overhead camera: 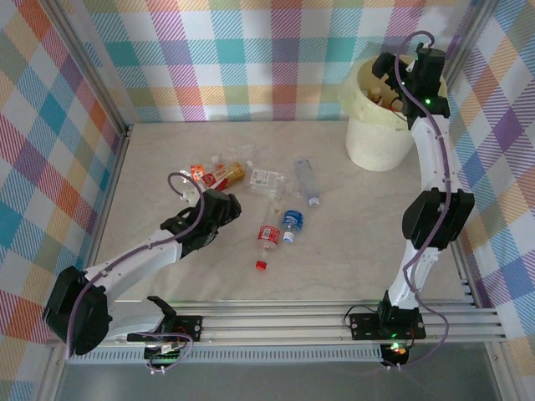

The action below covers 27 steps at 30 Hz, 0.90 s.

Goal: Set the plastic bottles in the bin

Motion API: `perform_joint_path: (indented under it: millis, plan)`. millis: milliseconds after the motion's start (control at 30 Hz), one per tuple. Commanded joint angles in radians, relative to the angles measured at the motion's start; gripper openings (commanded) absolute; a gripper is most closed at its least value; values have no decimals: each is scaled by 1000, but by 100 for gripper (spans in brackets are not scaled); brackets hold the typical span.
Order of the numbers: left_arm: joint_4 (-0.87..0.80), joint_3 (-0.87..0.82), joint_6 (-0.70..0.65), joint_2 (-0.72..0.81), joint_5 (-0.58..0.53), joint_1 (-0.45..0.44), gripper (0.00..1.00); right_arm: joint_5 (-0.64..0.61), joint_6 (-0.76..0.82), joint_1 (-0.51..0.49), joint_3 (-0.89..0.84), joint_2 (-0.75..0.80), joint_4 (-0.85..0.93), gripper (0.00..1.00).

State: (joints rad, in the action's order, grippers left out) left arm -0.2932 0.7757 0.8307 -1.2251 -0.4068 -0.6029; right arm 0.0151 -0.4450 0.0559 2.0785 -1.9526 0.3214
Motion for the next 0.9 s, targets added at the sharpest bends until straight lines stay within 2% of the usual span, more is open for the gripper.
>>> perform_joint_path:
  millis: [0, 133, 333, 467, 567, 767, 867]
  plan:
    - [-42, 59, -40, -31, 44, 33, 100, 112, 51, -11, -107, 114, -70, 100]
    - [-67, 112, -53, -81, 62, 77, 100, 241, 66, -18, -291, 244, -130, 100]
    - [-90, 205, -146, -147, 57, 162, 100, 470, 61, -49, -622, 453, -298, 100]
    - [-48, 233, -192, -201, 146, 229, 100, 473, 75, -120, -836, 599, -372, 100]
    - [-43, 266, -231, -246, 163, 255, 100, 484, 77, -180, -952, 679, -394, 100]
    - [46, 350, -345, -347, 199, 316, 100, 549, 67, -248, -1066, 764, -354, 100]
    - [112, 393, -381, -422, 228, 344, 100, 529, 78, -251, -1072, 775, -307, 100]
